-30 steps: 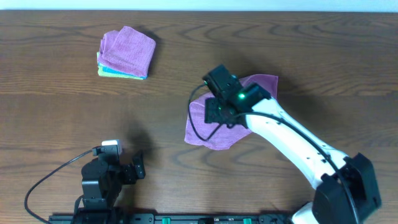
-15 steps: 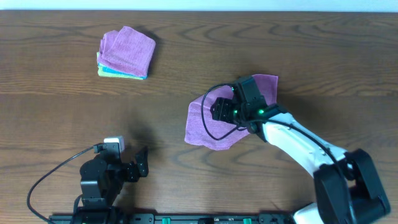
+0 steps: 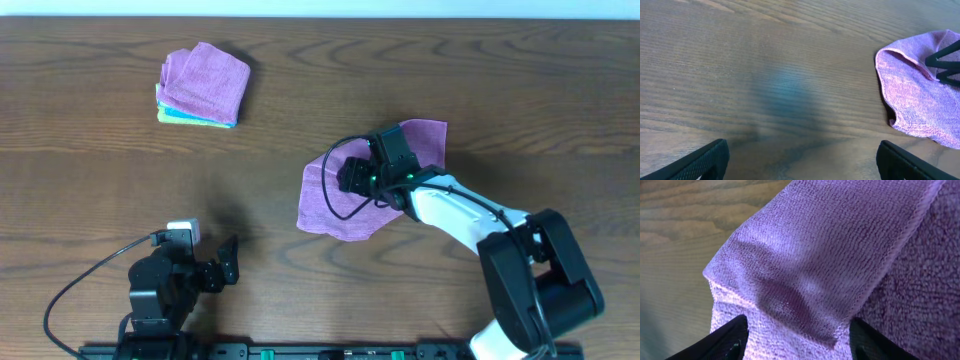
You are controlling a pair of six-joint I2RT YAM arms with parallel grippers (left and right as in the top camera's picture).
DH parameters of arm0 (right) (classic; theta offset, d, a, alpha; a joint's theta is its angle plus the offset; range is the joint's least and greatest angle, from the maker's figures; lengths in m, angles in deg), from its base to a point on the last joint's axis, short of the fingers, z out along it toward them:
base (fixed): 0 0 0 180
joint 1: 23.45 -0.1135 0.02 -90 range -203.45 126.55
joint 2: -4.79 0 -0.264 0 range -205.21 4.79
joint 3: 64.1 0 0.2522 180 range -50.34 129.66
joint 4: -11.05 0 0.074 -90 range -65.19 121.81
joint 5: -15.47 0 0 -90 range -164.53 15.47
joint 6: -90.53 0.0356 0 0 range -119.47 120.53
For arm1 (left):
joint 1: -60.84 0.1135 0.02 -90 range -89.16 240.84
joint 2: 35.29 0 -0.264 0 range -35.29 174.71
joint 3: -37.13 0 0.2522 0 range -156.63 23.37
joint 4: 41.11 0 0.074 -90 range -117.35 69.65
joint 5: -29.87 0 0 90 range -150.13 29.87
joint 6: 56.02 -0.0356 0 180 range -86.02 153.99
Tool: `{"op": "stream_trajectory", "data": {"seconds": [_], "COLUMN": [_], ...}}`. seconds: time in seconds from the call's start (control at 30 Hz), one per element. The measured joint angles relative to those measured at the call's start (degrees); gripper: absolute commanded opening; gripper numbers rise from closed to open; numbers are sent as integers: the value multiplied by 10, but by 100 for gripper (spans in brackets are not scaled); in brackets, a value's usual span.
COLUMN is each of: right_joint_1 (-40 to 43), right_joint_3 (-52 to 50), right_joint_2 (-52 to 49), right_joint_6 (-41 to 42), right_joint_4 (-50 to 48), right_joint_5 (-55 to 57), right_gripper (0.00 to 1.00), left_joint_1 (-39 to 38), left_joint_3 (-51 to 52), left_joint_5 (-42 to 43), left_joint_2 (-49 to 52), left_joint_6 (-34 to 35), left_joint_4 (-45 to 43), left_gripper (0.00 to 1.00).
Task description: Fold the cloth
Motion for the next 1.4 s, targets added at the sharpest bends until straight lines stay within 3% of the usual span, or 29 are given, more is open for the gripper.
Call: {"op": "stream_trajectory", "data": {"seconds": [0.13,0.3,0.33,0.4,0.43,0.57,0.63,0.67,0.73,0.77,1.07,1.4], "right_joint_1": [0,0,0,0,0,0,0,0,0,0,-12,-34], "right_joint_3": [0,1,1,0,0,0,-2,-2,-2,-2,-2,1], "right_joint_2": [-13,-25,-29,-37,-40,-40,-40,-40,-40,-40,-40,-40], "right_joint_6": [6,10,9,8,8,7,0,-3,-7,-7,10,38], "right_joint_4": [-18,-43,-53,-78,-92,-123,-160,-175,-191,-189,-150,-111], "right_joint_5": [0,1,0,2,3,2,3,3,2,0,-69,-24], "right_gripper": [56,33,28,6,1,1,1,7,48,53,61,67], "left_joint_1": [0,0,0,0,0,0,0,0,0,0,0,0], "left_joint_3": [0,0,0,0,0,0,0,0,0,0,0,0], "left_joint_5": [0,0,0,0,0,0,0,0,0,0,0,0], "left_joint_2": [0,0,0,0,0,0,0,0,0,0,0,0], "left_joint_6": [0,0,0,0,0,0,0,0,0,0,0,0], "left_joint_4": [0,0,0,0,0,0,0,0,0,0,0,0], "left_gripper": [95,95,95,95,95,95,95,95,95,95,95,95]}}
